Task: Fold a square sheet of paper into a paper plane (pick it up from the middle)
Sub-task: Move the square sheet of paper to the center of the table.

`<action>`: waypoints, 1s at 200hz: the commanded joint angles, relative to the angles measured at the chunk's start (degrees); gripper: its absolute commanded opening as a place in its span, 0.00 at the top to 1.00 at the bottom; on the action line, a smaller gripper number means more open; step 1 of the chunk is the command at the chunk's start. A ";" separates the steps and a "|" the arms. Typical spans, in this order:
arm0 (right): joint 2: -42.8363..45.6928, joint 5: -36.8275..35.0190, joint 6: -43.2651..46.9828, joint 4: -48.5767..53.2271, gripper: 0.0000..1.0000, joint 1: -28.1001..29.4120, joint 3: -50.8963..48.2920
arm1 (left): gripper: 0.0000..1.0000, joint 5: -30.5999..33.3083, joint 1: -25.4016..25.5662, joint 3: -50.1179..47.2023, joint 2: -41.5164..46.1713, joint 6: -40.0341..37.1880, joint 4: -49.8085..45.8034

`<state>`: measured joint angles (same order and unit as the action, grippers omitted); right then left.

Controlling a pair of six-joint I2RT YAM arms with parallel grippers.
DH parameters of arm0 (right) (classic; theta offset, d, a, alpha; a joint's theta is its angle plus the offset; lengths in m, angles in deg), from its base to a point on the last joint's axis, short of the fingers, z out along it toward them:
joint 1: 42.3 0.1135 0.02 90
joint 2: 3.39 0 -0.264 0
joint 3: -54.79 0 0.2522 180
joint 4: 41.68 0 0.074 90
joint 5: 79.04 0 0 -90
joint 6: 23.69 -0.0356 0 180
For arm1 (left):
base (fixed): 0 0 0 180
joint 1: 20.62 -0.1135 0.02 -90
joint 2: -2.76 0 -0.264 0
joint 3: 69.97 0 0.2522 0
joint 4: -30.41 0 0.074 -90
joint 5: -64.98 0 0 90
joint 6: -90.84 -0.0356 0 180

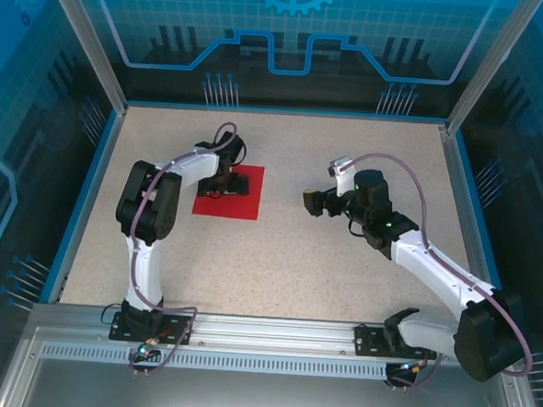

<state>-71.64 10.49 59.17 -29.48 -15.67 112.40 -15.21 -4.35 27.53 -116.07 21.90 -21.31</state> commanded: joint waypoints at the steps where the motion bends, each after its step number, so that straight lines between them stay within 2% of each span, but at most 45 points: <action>1: 1.80 0.31 -0.74 1.34 0.01 0.45 -0.64 | 0.01 -2.24 1.52 -2.92 -0.05 1.38 0.01; 40: 1.72 -0.30 -0.94 1.33 0.01 0.44 -0.92 | 0.01 -2.16 5.67 -8.10 2.47 4.61 0.69; 86: 1.58 0.24 -0.85 6.02 0.01 0.00 -0.21 | 0.01 -4.36 14.91 -12.98 5.84 10.93 2.14; 131: 5.11 3.69 -2.53 12.16 0.01 -1.76 -1.55 | 0.01 -9.47 23.71 -12.64 6.33 18.93 3.49; 149: 7.21 5.71 -3.62 15.34 0.01 -2.67 -2.43 | 0.01 -9.54 27.50 -10.70 6.33 21.12 2.53; 177: 11.75 8.72 -6.91 20.01 0.01 -4.26 -4.50 | 0.01 -11.61 29.79 -10.82 7.40 26.96 4.22; 200: 14.52 9.79 -8.86 24.08 0.01 -5.10 -5.43 | 0.01 -11.25 31.01 -10.52 9.34 28.34 3.33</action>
<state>-59.86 17.07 53.95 -12.39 -19.41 108.32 -21.22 25.51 17.41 -108.16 44.63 -16.92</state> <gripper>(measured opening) 0.992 0.987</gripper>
